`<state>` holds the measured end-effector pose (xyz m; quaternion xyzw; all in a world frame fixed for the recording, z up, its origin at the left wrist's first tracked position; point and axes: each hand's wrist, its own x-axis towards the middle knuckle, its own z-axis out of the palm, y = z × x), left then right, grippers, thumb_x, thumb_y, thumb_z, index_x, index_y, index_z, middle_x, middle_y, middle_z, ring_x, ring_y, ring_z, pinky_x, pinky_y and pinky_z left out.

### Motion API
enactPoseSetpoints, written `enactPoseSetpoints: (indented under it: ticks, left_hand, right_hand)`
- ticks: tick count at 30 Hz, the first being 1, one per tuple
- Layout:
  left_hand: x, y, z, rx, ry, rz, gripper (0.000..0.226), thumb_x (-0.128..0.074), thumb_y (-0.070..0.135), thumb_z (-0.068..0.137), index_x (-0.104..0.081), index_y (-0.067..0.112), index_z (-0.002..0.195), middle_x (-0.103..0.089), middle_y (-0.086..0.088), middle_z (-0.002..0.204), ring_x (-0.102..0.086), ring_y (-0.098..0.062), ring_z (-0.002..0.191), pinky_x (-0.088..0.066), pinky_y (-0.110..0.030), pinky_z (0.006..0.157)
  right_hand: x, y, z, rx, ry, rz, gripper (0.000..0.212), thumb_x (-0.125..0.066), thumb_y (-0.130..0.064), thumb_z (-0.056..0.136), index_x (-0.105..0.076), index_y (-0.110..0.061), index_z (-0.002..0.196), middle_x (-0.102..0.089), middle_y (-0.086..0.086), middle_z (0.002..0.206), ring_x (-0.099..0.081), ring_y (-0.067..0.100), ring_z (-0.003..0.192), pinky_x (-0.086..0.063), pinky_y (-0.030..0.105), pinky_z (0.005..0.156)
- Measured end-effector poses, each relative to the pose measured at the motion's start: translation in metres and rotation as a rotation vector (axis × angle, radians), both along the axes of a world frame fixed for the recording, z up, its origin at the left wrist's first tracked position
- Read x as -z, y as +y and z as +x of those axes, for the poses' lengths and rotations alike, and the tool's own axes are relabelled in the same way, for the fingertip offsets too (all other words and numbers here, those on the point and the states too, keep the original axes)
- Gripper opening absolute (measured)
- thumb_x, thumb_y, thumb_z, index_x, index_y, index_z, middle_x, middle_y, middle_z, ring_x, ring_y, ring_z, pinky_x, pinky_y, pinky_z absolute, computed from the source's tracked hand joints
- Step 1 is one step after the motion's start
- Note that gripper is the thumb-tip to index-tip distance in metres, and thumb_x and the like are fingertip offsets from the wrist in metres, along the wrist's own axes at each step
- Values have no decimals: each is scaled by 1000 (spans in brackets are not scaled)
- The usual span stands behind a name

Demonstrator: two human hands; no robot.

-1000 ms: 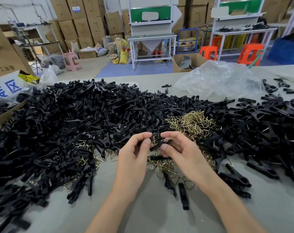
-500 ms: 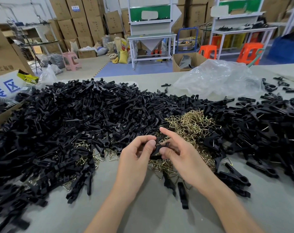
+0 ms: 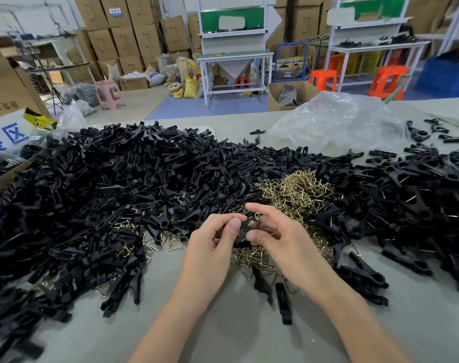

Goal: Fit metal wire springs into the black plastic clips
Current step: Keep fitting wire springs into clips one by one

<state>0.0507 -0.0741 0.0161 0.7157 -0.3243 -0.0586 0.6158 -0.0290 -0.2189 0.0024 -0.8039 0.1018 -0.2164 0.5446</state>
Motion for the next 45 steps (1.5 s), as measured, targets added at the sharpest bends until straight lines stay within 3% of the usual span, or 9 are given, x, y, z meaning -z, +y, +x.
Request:
enactPoseSetpoints:
  ticks: [3, 7, 12, 17, 22, 28, 32, 40, 45]
  left_hand:
    - [2, 0, 1, 4, -17, 14, 21, -55, 21, 102, -71, 35, 100, -72, 16, 95, -66, -3, 90, -49, -16, 77]
    - [3, 2, 3, 34, -31, 10, 23, -52, 20, 104, -70, 33, 103, -73, 14, 97, -67, -7, 90, -53, -20, 77]
    - [8, 2, 4, -94, -60, 47, 23, -44, 31, 106, -60, 42, 118, -69, 17, 99, -65, -8, 89, -51, -22, 75]
    - [16, 3, 6, -125, -554, 553, 31, -40, 35, 103, -58, 29, 127, -61, 18, 115, -53, -6, 108, -37, -25, 96]
    - [16, 0, 0, -120, -739, 783, 52, -21, 50, 103, -59, 31, 133, -60, 13, 122, -53, -14, 113, -35, -34, 99]
    - [15, -13, 3, -201, -712, 723, 35, -39, 36, 106, -58, 29, 134, -59, 5, 115, -57, -20, 102, -39, -37, 91]
    - [15, -20, 6, -164, -709, 725, 33, -44, 33, 103, -61, 30, 132, -57, 5, 127, -57, -20, 106, -39, -38, 92]
    - [17, -15, 12, -55, -605, 607, 6, -47, 37, 102, -53, 35, 103, -54, 23, 120, -51, -1, 108, -23, -24, 97]
    - [21, -16, 7, -29, -546, 500, 11, -50, 30, 103, -52, 38, 111, -54, 25, 111, -38, 18, 101, -25, -23, 99]
  right_hand:
    - [-3, 0, -1, 1, 6, -10, 33, -72, -33, 93, -62, -56, 114, -74, -12, 92, -70, 8, 89, -54, 34, 90]
    - [-6, 0, -2, -5, -23, 71, 24, -77, -25, 88, -70, -41, 104, -76, -14, 95, -70, 0, 94, -49, 12, 85]
    - [-8, -3, -4, 95, -60, 138, 21, -78, -27, 86, -67, -35, 103, -76, -19, 101, -70, 0, 98, -51, 23, 92]
    - [-13, -11, -5, 275, -167, 254, 35, -76, -46, 77, -65, -26, 103, -76, -12, 93, -72, 6, 85, -56, 21, 80]
    - [-12, -15, -4, 365, -276, 426, 23, -78, -25, 86, -61, -15, 98, -77, -11, 104, -74, 10, 91, -56, 20, 82]
    - [-11, -13, -1, 363, -258, 421, 21, -78, -27, 87, -65, -17, 100, -78, -1, 91, -75, 14, 87, -57, 18, 77]
    - [-12, -14, 1, 327, -298, 501, 19, -74, -22, 91, -66, -14, 106, -78, 4, 91, -75, 18, 89, -58, 21, 76]
    - [-13, -16, 1, 293, -281, 512, 18, -62, -22, 98, -70, -21, 113, -77, 3, 98, -73, 13, 82, -59, 23, 70]
    - [-13, -15, 0, 283, -263, 512, 18, -60, -19, 100, -69, -21, 115, -76, 7, 101, -73, 14, 80, -59, 23, 68]
